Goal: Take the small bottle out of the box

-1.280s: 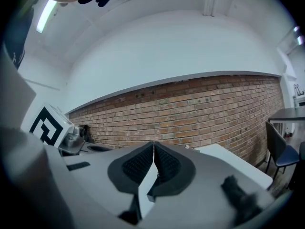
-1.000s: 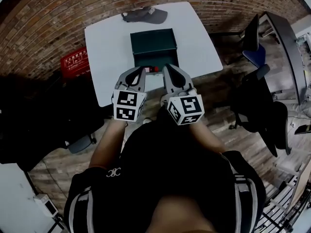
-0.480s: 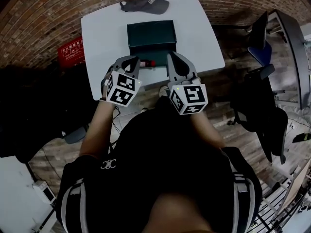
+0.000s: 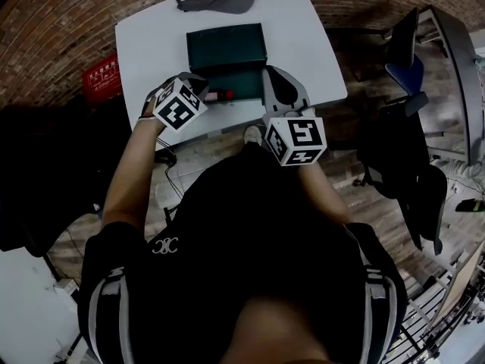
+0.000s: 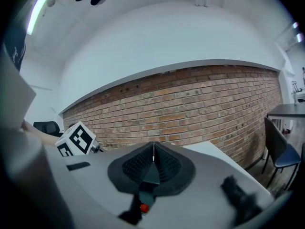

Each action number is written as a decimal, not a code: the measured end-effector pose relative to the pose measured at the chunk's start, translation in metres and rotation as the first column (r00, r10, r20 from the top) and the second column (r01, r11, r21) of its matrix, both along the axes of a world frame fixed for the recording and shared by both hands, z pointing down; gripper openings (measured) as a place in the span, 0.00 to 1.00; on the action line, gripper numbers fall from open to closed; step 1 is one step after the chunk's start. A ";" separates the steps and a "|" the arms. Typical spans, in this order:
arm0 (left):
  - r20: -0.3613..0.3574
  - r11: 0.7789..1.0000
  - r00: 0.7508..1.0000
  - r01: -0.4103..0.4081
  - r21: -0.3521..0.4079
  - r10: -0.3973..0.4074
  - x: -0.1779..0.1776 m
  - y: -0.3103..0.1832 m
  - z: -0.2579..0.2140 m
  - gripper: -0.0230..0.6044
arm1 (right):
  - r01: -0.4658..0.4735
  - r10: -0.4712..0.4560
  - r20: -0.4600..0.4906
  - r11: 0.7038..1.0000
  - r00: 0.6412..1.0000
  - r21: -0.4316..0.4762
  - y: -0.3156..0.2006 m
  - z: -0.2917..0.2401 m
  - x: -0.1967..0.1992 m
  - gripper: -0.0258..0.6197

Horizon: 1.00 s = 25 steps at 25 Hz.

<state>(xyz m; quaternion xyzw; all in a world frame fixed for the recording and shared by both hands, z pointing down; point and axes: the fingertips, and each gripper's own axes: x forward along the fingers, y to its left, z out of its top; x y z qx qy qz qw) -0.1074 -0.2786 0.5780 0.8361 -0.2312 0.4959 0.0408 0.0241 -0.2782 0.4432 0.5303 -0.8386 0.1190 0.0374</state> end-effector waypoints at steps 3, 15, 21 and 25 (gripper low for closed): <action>0.047 0.998 0.997 -0.052 -0.046 0.055 -0.001 -0.006 0.020 0.06 | -0.006 0.006 -0.003 1.000 1.000 -0.007 -0.006 0.002 0.006 0.09; 0.112 0.960 0.974 -0.170 -0.224 0.198 0.008 -0.004 0.073 0.33 | -0.009 0.008 -0.023 1.000 1.000 -0.027 -0.027 0.012 0.025 0.09; 0.181 0.940 0.950 -0.199 -0.276 0.254 0.010 -0.001 0.091 0.35 | -0.002 0.001 -0.036 0.999 0.999 -0.038 -0.033 0.016 0.030 0.09; 0.180 0.938 0.947 -0.210 -0.276 0.265 0.017 -0.006 0.097 0.35 | -0.006 0.004 -0.038 0.999 0.999 -0.047 -0.035 0.021 0.034 0.09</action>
